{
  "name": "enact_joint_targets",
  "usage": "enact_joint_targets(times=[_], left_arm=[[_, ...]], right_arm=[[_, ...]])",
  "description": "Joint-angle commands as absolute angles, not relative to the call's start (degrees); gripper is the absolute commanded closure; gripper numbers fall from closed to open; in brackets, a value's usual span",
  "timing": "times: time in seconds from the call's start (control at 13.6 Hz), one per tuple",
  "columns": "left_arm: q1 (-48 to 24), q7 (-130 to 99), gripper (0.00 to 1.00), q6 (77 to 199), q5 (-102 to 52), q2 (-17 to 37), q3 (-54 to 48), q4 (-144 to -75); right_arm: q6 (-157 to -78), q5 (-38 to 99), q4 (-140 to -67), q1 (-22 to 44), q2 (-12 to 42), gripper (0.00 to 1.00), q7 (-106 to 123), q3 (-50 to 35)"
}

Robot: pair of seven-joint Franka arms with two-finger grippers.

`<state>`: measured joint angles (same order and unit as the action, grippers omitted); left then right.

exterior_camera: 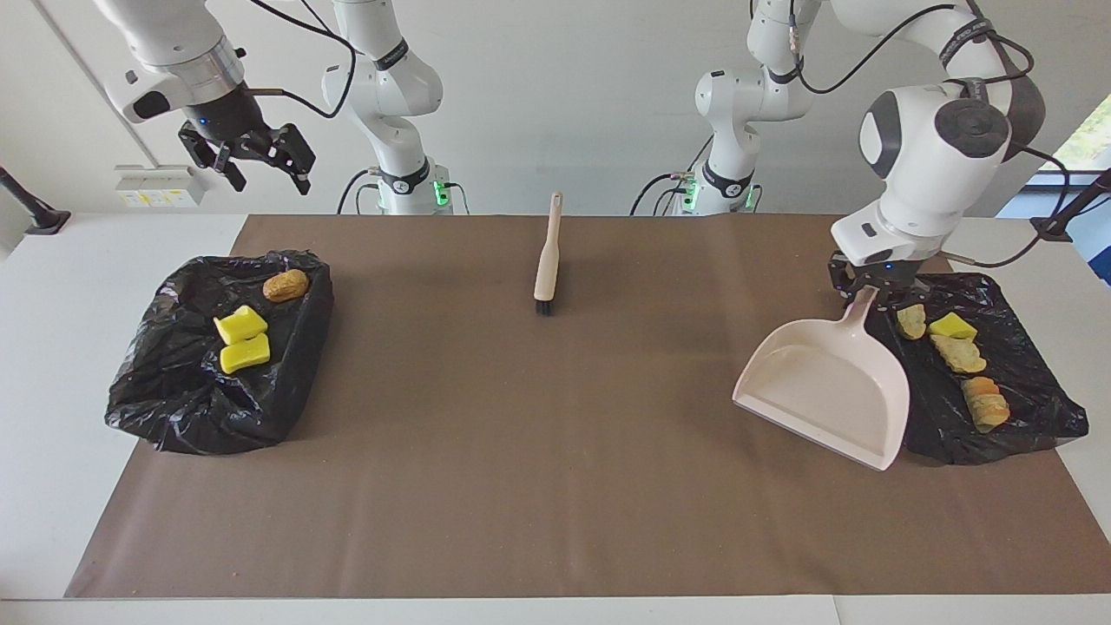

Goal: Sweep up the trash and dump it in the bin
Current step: 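Bring the emptied dustpan back from the bag with the left gripper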

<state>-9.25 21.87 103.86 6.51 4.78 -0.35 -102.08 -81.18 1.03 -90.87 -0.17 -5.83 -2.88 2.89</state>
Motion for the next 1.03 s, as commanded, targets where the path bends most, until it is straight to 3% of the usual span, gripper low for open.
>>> enact_joint_targets(times=[0.0, 0.44, 0.74, 0.96], left_arm=[[-17.1, 7.3, 1.0, 107.2, 3.7, 7.8, 0.9, -102.2], [-31.1, -16.7, 1.0, 115.5, -1.8, 19.2, 1.0, -95.1], [-32.9, -20.9, 1.0, 120.0, -1.8, 20.9, 1.0, -94.1], [-35.0, -24.9, 1.0, 119.3, -1.8, 23.8, 1.0, -89.3]], right_arm=[[-81.3, 1.3, -92.2, -0.4, -7.1, 0.0, -2.5, 2.8], [-81.3, 1.3, -92.2, -0.4, -7.1, 0.0, -2.5, 2.8], [-81.3, 1.3, -92.2, -0.4, -7.1, 0.0, -2.5, 2.9], [-81.3, 1.2, -92.2, -0.4, -7.1, 0.0, -2.5, 2.8]])
